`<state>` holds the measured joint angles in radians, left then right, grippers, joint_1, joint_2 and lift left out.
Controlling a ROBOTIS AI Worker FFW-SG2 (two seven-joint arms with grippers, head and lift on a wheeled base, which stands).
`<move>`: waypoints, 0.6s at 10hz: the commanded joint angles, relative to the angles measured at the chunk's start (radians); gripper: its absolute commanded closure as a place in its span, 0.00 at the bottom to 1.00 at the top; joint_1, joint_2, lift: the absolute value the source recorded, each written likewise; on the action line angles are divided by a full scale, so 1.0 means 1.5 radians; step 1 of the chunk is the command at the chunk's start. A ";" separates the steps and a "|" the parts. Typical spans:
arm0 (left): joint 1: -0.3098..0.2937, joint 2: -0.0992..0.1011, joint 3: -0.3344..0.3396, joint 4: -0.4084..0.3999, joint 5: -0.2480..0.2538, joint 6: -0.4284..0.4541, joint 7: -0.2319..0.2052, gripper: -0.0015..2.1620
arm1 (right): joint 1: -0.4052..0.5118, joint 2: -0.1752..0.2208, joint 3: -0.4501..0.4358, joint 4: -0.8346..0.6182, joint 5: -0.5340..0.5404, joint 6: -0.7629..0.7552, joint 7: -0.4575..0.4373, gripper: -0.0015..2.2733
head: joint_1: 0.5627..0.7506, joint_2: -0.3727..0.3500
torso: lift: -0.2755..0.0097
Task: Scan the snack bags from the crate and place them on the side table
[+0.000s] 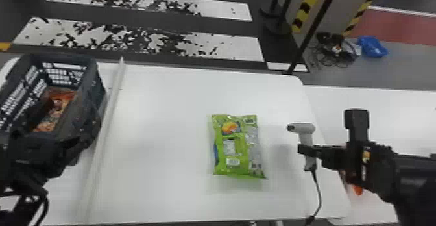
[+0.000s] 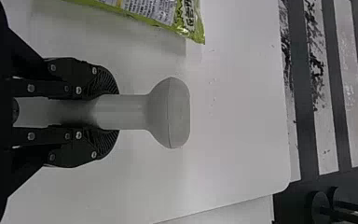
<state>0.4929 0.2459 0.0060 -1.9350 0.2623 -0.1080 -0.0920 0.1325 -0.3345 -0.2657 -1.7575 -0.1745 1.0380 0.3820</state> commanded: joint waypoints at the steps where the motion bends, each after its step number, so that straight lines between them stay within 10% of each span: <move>1: 0.002 0.000 0.000 -0.001 0.000 0.000 0.000 0.05 | -0.020 -0.007 0.018 0.041 0.010 -0.018 -0.001 0.99 | 0.70 0.25 | 0.79; 6: 0.006 0.001 0.001 -0.005 0.000 0.000 0.000 0.05 | -0.052 -0.011 0.062 0.111 0.032 -0.050 -0.016 0.98 | 0.70 0.25 | 0.79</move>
<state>0.5005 0.2457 0.0075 -1.9406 0.2623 -0.1080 -0.0920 0.0595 -0.3512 -0.1815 -1.6006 -0.1281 0.9689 0.3577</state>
